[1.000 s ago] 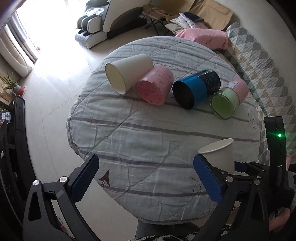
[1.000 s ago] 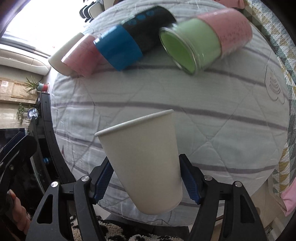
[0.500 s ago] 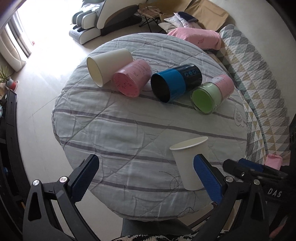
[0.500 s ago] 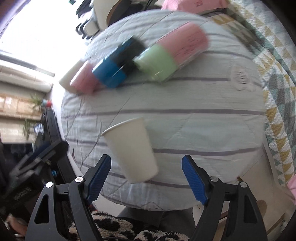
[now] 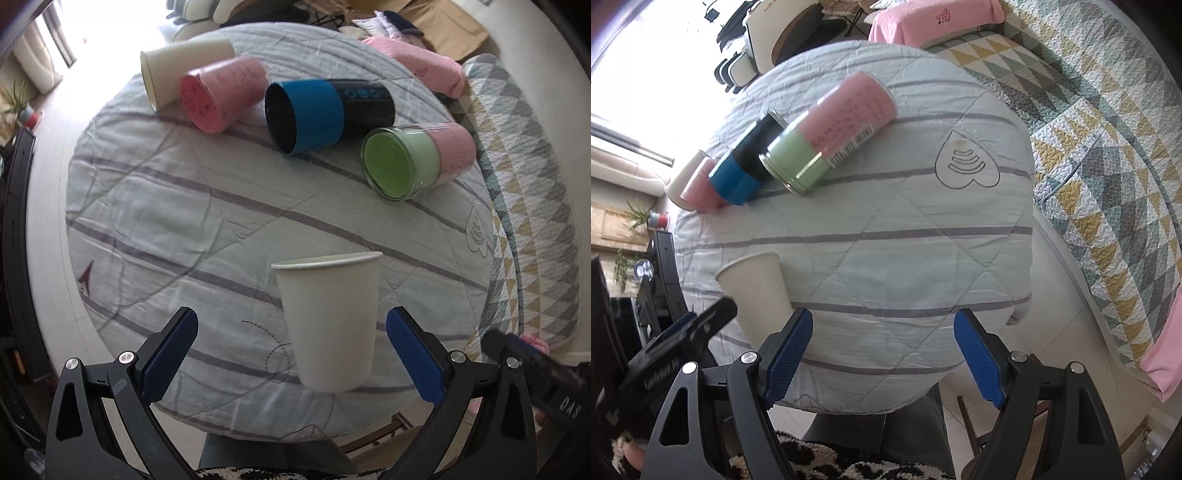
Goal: Flip cup upright
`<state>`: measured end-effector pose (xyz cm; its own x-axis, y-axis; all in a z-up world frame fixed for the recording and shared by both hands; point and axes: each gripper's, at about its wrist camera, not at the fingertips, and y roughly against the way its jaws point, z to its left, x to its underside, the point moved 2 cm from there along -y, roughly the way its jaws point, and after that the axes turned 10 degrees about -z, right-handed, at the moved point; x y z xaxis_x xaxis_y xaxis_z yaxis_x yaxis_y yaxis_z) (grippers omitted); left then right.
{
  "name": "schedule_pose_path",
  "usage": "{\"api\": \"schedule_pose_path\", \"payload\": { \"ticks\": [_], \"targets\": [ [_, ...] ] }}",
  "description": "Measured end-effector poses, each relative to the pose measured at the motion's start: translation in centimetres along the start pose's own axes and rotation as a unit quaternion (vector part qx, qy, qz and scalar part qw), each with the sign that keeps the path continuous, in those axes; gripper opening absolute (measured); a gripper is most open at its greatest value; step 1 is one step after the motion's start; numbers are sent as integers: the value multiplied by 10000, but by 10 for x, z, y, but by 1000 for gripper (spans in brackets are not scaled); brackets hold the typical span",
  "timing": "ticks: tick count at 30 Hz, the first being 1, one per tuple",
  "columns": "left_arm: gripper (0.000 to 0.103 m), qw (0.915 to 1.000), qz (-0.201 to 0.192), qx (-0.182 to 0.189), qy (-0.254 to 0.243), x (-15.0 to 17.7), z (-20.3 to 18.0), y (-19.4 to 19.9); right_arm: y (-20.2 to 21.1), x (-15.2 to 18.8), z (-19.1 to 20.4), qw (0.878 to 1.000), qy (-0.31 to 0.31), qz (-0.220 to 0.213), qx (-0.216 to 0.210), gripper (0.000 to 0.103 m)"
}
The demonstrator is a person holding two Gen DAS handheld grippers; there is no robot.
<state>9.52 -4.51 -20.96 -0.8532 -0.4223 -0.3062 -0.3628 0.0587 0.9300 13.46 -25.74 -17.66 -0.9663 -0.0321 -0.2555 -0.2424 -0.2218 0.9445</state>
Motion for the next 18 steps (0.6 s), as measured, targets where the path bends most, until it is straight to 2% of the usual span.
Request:
{"api": "schedule_pose_path", "payload": {
  "ticks": [4, 9, 11, 12, 13, 15, 18],
  "targets": [
    [103, 9995, 180, -71, 238, -2, 3, -23, -12, 0, -5, 9998, 84, 167, -92, 80],
    [102, 9959, 534, 169, 705, -3, 6, -45, -32, -4, -6, 9990, 148, 397, -148, 80],
    [93, 9957, 504, 182, 754, -5, 6, -46, -37, -4, -6, 9985, 149, 484, -192, 80],
    [80, 9959, 462, 210, 748, -6, 6, -45, -38, -4, -6, 9983, 151, 515, -232, 80],
    [77, 9960, 448, 231, 732, -8, 6, -44, -39, -5, -6, 9982, 156, 523, -246, 80],
    [77, 9959, 380, 343, 752, -11, 6, -39, -39, -6, -6, 9981, 161, 529, -256, 80],
    [77, 9969, 78, 411, 664, -19, 6, -20, -37, -9, -5, 9982, 109, 508, -293, 80]
  ]
}}
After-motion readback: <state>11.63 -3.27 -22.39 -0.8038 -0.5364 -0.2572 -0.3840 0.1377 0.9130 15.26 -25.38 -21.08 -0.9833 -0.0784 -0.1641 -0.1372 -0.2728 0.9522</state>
